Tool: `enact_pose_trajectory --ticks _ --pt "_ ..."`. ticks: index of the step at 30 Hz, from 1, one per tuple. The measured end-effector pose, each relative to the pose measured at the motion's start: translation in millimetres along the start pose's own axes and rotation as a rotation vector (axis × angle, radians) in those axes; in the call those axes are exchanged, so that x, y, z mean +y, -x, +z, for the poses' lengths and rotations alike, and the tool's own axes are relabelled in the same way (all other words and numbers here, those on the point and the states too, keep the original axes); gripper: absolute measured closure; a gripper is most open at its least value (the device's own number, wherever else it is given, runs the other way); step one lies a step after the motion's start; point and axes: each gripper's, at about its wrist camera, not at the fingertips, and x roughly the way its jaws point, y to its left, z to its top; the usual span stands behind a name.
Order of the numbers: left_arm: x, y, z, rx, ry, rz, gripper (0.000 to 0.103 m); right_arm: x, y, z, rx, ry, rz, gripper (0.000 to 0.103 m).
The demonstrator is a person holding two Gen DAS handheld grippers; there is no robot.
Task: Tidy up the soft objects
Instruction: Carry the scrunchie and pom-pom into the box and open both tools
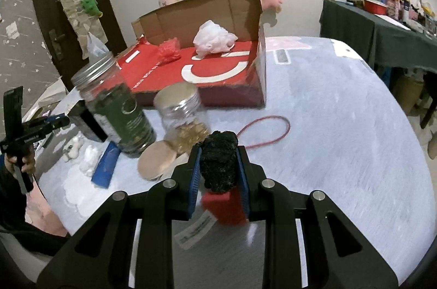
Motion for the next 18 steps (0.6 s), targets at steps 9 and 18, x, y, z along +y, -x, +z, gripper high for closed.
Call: enact_pose_trajectory --ticks 9,18 --pt "-4.2 -12.0 36.3 0.011 -0.086 -0.058 0.078 -9.4 -13.9 35.8 0.009 0.036 0.037 0.079" --pt "-11.9 -36.6 84.5 0.038 -0.138 -0.086 0.078 -0.9 -40.5 90.3 0.021 0.11 0.083 0.079"
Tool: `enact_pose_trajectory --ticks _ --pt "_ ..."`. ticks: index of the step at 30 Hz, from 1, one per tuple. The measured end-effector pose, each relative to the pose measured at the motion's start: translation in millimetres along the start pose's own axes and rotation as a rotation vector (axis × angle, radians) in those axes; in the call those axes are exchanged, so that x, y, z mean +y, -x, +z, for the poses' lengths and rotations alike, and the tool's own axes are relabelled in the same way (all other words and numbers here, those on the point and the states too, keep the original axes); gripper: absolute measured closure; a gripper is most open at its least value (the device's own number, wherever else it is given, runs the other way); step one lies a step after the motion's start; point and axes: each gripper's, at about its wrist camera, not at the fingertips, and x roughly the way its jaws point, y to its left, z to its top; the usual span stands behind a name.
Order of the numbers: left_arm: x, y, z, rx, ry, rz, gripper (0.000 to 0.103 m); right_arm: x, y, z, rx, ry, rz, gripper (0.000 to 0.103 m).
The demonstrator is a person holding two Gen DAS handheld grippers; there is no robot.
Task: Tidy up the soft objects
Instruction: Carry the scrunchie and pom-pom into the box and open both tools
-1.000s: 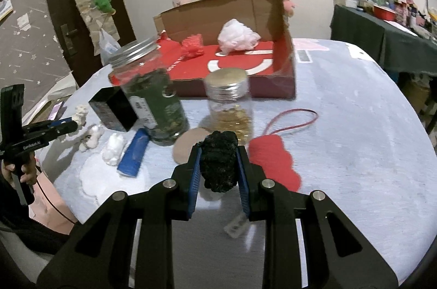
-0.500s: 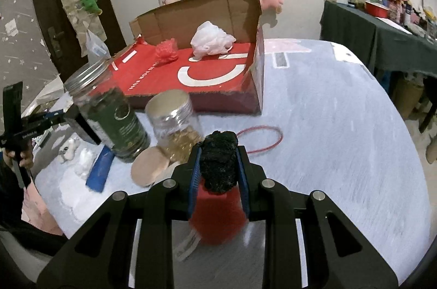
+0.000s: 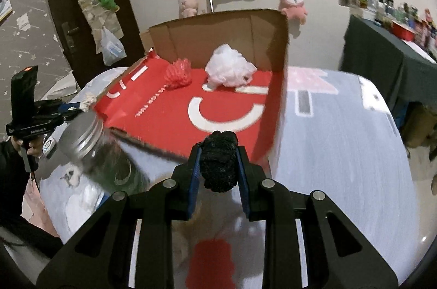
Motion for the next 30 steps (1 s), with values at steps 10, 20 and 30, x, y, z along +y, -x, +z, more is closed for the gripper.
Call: enact_pose_trajectory --ticks 10,20,30 --pt "-2.8 -61.0 54.2 0.135 -0.007 0.049 0.078 1.0 -80.7 66.1 0.147 0.04 -0.071 0.079" --pt "12.0 -128.9 78.2 0.301 0.038 0.13 0.078 -18.4 -162.1 101.6 0.344 0.008 -0.216 0.079" --pt "18.0 -158.2 84.1 0.36 0.05 0.173 0.076 -23.2 -196.0 105.3 0.427 0.017 -0.258 0.079"
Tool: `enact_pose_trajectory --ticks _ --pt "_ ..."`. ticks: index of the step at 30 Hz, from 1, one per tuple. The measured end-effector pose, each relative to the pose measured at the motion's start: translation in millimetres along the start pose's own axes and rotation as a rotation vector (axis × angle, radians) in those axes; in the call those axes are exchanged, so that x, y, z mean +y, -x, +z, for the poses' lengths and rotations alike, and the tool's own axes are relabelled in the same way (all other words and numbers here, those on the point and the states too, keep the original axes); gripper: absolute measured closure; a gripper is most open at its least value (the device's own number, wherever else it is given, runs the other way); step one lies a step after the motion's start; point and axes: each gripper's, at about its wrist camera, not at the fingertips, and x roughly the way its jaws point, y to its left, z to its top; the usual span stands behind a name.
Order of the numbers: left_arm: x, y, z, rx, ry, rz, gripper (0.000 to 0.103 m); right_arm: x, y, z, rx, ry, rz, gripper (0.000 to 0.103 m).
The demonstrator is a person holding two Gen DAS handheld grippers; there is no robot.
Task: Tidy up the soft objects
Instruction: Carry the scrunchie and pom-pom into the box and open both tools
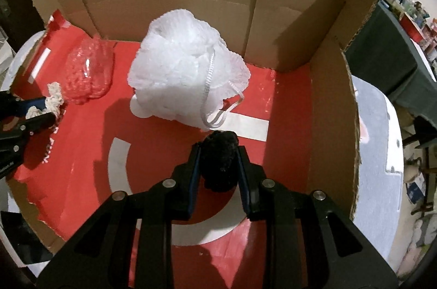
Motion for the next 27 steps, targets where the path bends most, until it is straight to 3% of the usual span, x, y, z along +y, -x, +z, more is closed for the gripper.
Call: enact_pose_trajectory --ticks 13,18,19,20,23,27 --pt "-7.0 -3.4 -0.5 -0.002 -0.009 0.018 0.073 -0.8 -1.1 -2.3 0.006 0.022 -0.014 0.076" --pt "-5.8 -2.5 -0.5 -0.007 -0.002 0.017 0.068 9.5 4.7 -4.8 0.008 0.041 -0.015 0.066" --pt "-4.1 -1.4 -0.5 -0.013 0.002 0.016 0.065 10.7 4.7 -6.0 0.006 0.043 -0.011 0.055" --pt "-2.8 0.4 -0.4 -0.02 0.006 0.013 0.061 13.3 5.3 -6.8 0.0 0.05 0.005 0.053" --pt "-2.3 6.7 -1.4 -0.044 0.011 0.008 0.049 19.9 14.4 -9.7 -0.042 0.076 -0.029 0.049" --pt "-3.2 22.9 -4.0 -0.092 0.02 -0.008 0.037 20.4 31.6 -12.7 -0.074 0.06 -0.004 0.044"
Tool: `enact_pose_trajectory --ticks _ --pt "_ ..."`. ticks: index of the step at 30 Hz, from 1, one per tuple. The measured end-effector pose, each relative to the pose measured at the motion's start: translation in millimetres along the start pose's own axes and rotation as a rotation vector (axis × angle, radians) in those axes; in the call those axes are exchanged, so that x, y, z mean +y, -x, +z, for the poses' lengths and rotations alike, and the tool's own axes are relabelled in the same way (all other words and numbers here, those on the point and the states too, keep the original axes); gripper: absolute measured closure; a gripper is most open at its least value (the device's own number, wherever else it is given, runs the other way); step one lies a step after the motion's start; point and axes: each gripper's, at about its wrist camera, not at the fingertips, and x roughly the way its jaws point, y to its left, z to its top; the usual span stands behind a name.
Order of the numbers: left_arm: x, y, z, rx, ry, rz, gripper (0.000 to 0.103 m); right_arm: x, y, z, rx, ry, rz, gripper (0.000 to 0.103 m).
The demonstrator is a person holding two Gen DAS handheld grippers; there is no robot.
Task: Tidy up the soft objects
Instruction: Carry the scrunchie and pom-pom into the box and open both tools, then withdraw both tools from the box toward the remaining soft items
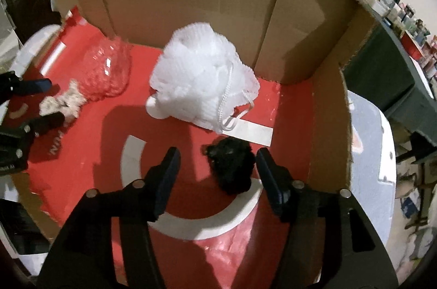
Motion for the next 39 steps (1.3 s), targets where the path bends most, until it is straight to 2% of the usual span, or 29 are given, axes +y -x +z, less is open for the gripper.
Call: enact_pose_trajectory --ticks 7,10,14,20,24,28,34,39 --pt "-4.0 56.3 -5.4 -0.152 0.048 -0.033 0.017 7.6 59.0 -12.5 -0.105 -0.023 0.021 0.037" --pt "-11.2 88.7 -13.3 -0.23 0.068 -0.044 0.006 7.7 90.2 -17.7 -0.166 -0.033 0.034 0.028" --pt "-23.6 127.6 -26.0 -0.325 0.072 -0.048 0.0 17.1 129.5 -26.8 -0.256 -0.032 0.041 0.025" --pt "-36.7 180.0 -53.6 -0.442 0.119 -0.058 0.0 31.3 197.1 -65.1 -0.412 -0.026 0.017 0.016" --pt "-47.1 207.8 -75.4 -0.511 0.132 -0.054 0.0 39.3 232.5 -94.6 -0.489 -0.032 0.037 0.016" --pt "-57.8 230.2 -102.9 -0.57 0.149 -0.055 0.0 50.0 262.5 -130.3 -0.584 -0.037 0.008 0.015" --pt "-78.1 250.2 -144.8 -0.66 0.156 -0.02 0.0 67.7 282.6 -183.0 -0.677 -0.04 -0.031 0.012" --pt "-95.5 252.0 -176.8 -0.698 0.151 0.019 0.0 80.8 282.4 -221.9 -0.726 -0.053 -0.088 0.011"
